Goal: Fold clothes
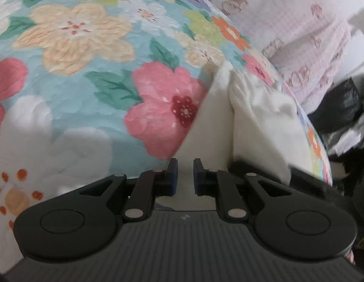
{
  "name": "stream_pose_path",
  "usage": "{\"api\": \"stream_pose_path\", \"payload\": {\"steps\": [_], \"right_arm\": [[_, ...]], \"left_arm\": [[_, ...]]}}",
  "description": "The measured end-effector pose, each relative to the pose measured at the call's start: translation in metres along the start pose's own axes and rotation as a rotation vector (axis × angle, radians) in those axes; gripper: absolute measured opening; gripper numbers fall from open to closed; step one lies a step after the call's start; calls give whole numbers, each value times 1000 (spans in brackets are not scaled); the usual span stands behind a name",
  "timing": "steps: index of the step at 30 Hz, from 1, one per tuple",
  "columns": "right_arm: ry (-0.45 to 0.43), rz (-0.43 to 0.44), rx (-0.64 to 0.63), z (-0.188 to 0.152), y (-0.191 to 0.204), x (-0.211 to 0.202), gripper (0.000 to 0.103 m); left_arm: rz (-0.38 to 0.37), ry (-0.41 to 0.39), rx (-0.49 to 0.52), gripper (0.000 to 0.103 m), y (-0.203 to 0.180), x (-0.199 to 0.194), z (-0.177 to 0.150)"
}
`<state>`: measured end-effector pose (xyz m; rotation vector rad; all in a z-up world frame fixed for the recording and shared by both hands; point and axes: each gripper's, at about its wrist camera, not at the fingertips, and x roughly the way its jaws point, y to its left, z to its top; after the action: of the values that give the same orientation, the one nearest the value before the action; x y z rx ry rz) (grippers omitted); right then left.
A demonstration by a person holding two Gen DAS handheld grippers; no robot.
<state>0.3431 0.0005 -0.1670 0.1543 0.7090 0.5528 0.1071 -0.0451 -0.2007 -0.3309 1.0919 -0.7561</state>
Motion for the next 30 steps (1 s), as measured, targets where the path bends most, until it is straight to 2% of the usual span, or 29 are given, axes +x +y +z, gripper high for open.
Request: {"api": "stream_pose_path", "payload": {"steps": [3,4,5,7,9,10,13,15,17,20,22,23,24,25,26,27,29,30], "right_arm": [[-1,-29,-36,-9,0,-32,46],[-20,-61,-58,-13,1,-45,57],[-53,-112,-84,-19,4,-61,72],[-114,-249,-118,-31,9,-84,81],[-126,-331,-105,-46,5,-103,81],[-119,-347,-88,-53,2,-110,81],[-80,-350,-17,-73,-9,-126,81],[-62,-360,24,-87,-14,-131,81],[-62,-390,39,-92,-18,-129,81],[-62,-434,62,-101,-24,-126,81],[-70,-403,125,-104,-32,-121,81],[-56,-372,175,-105,-38,-114,81],[-43,-340,226,-106,-44,-107,81],[-33,-331,270,-108,-49,-99,80],[-41,-353,295,-109,-51,-94,75],[-64,-379,307,-109,-53,-91,70],[-95,-378,282,-101,-49,-92,29],[-105,-390,249,-96,-42,-97,26]], "left_arm": [[5,-13,6,12,-2,-10,-1],[8,-8,17,12,-5,-13,-2],[14,6,33,12,-10,-15,-3],[29,7,85,20,-26,-20,-5],[16,-7,134,27,-40,-27,-9],[-2,-18,144,34,-44,-28,-9],[-48,-24,163,43,-56,-26,-4],[-40,-28,196,47,-65,-17,1],[-11,3,222,48,-72,-6,2],[27,52,249,66,-79,9,-3],[72,78,274,68,-80,27,-9],[91,84,291,65,-81,35,-12],[103,73,330,56,-85,42,-13],[115,62,368,18,-89,48,-14],[128,44,396,5,-92,48,-14],[134,22,400,6,-95,42,-12],[129,-42,399,5,-101,25,-7],[122,-82,396,5,-103,13,-5]]}}
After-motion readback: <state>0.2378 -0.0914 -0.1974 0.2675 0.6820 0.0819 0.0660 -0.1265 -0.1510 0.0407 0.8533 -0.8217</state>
